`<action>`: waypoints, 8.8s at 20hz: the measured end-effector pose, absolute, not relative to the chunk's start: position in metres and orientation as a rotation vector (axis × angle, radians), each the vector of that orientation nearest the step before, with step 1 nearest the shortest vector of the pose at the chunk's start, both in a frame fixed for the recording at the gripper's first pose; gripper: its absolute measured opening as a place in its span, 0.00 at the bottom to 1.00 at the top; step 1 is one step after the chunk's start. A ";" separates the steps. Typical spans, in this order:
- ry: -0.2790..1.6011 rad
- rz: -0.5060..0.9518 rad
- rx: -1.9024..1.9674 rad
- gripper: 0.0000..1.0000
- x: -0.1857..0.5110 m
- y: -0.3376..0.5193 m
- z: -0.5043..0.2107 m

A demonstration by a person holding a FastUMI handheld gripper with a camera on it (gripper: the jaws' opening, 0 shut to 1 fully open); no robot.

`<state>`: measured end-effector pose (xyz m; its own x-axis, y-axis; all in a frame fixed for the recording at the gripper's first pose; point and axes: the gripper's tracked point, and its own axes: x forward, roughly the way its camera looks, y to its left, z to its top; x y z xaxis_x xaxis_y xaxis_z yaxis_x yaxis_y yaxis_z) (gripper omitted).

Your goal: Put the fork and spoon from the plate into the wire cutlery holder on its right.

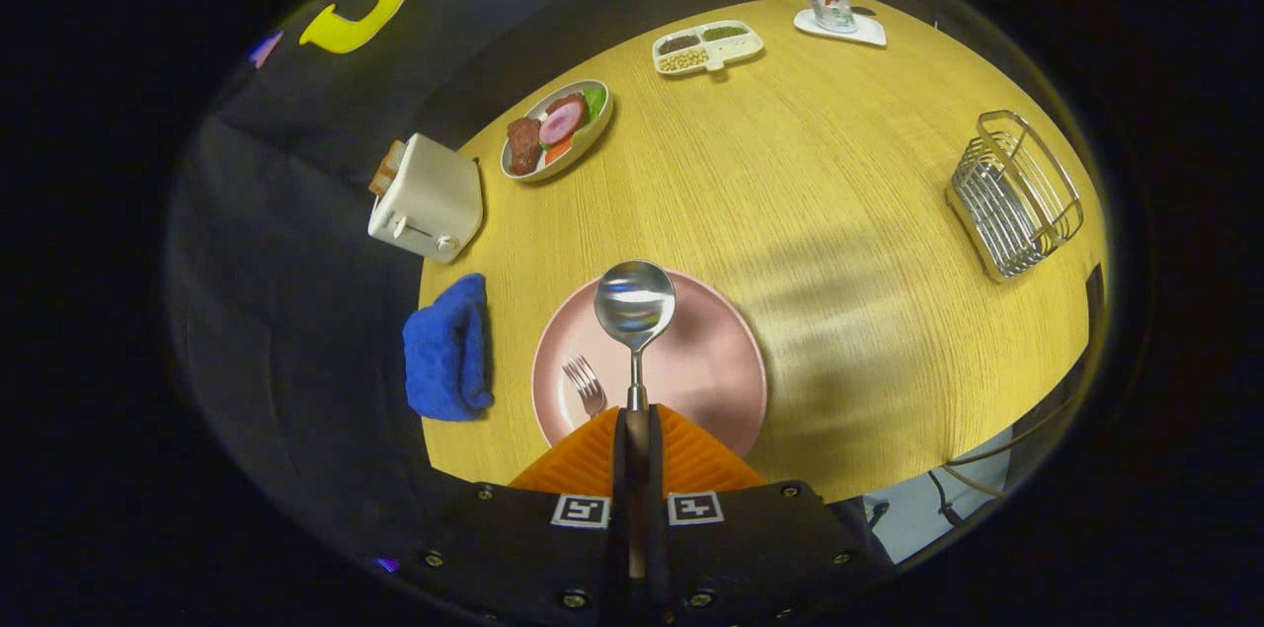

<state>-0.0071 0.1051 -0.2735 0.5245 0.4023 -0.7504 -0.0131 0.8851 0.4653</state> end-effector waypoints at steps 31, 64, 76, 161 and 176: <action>0.651 -0.130 1.406 0.07 0.017 -0.094 -0.227; 0.587 -0.165 1.388 0.49 0.031 -0.106 -0.217; 0.625 -0.069 1.055 0.94 0.042 -0.066 -0.202; 1.113 0.330 0.569 0.04 0.026 0.136 -0.284; 0.864 0.087 0.904 0.04 0.044 -0.006 -0.243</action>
<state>0.0437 -0.0056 -0.2428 0.6695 0.4082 -0.6206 0.2759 0.6390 0.7180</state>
